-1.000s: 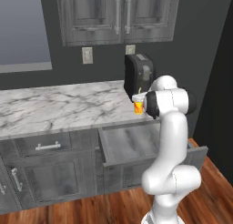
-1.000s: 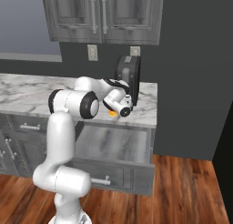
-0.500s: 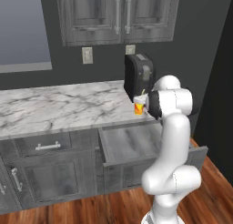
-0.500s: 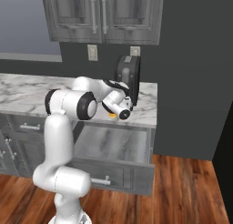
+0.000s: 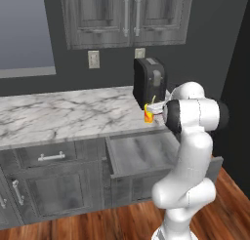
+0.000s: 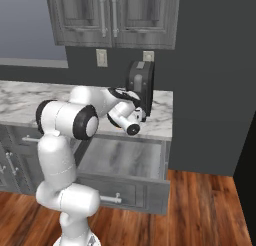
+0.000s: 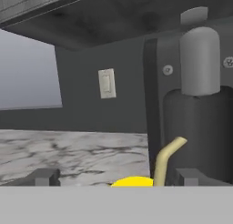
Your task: Pick up the straw from the right drawer and put it inside the smoothie cup.
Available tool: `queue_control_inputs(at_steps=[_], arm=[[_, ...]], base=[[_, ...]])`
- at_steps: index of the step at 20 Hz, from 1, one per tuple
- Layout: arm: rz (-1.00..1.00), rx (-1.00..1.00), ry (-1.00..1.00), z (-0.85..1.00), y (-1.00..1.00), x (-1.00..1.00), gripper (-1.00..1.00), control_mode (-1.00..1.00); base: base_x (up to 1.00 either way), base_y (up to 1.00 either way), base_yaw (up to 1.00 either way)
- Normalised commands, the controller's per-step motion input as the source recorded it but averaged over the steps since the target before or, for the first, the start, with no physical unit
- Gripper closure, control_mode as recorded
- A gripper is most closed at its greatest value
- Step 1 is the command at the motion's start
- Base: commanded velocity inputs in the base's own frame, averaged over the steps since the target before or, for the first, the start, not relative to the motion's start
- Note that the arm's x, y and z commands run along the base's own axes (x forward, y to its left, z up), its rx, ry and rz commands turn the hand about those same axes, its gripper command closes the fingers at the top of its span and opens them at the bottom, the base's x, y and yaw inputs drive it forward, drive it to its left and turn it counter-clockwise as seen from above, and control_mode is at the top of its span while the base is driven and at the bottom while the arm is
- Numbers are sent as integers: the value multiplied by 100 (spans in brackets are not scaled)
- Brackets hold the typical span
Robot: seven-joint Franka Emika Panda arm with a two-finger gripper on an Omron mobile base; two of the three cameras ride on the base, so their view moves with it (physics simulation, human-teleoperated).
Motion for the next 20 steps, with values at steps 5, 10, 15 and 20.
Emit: queue_control_inputs(at_steps=[5, 10, 15, 20], arm=[[-8, -3, 7, 40, 0, -78, -100, -100], [-12, -5, 14, 35, -8, -100, -100, -100], [-11, -11, 20, 47, -9, -100, -100, -100], [-10, -15, 32, 76, -8, -89, -100, -100]], base=[[0, 0, 0], [0, 0, 0], [0, 0, 0], [0, 0, 0]])
